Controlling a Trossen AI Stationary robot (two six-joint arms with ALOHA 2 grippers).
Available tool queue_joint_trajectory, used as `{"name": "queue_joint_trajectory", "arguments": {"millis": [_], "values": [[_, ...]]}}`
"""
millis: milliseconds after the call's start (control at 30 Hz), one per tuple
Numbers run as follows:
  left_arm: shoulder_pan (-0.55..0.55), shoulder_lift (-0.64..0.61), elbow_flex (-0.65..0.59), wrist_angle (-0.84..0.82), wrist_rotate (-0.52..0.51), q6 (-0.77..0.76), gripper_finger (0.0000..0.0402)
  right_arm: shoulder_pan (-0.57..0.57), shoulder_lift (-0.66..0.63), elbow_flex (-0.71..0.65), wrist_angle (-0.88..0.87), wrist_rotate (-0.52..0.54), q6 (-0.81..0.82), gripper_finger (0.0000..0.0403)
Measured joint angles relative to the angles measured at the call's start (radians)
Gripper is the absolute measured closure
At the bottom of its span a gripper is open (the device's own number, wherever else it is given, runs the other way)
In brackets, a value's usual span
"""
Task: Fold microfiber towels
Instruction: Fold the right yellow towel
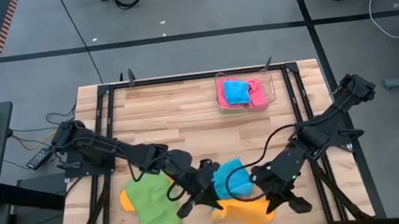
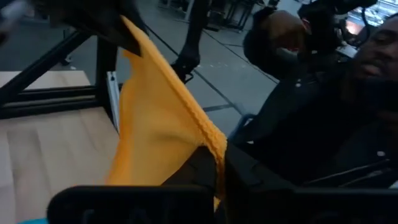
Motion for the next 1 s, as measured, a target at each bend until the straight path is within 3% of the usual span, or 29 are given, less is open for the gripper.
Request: {"name": "queue_joint_trajectory", "arguments": {"millis": [133, 233, 400, 567, 800, 1000], "values": [[-0.008, -0.002, 0.037, -0.092, -0.003, 0.051, 0.0371, -0.002, -0.001, 0.018, -0.057, 0.017, -0.055, 0.0395], [0.012, 0.011, 0.036, -0.183, -0.025, 0.053, 0.0381, -0.017, -0.001, 0.000, -0.168, 0.107, -0.091, 0.0395], [0.067, 0.057, 0.035, -0.341, -0.199, 0.054, 0.0393, -0.092, -0.001, -0.078, -0.294, 0.282, -0.088, 0.0395], [0.138, 0.112, 0.035, -0.480, -0.352, 0.052, 0.0375, -0.196, 0.000, -0.195, -0.348, 0.347, -0.076, 0.0395], [0.233, 0.156, 0.034, -0.538, -0.394, 0.127, 0.0393, -0.334, 0.000, -0.345, -0.368, 0.444, -0.168, 0.0395], [0.320, 0.158, 0.034, -0.567, -0.418, 0.197, 0.0375, -0.421, 0.000, -0.379, -0.370, 0.569, -0.305, 0.0395]]}}
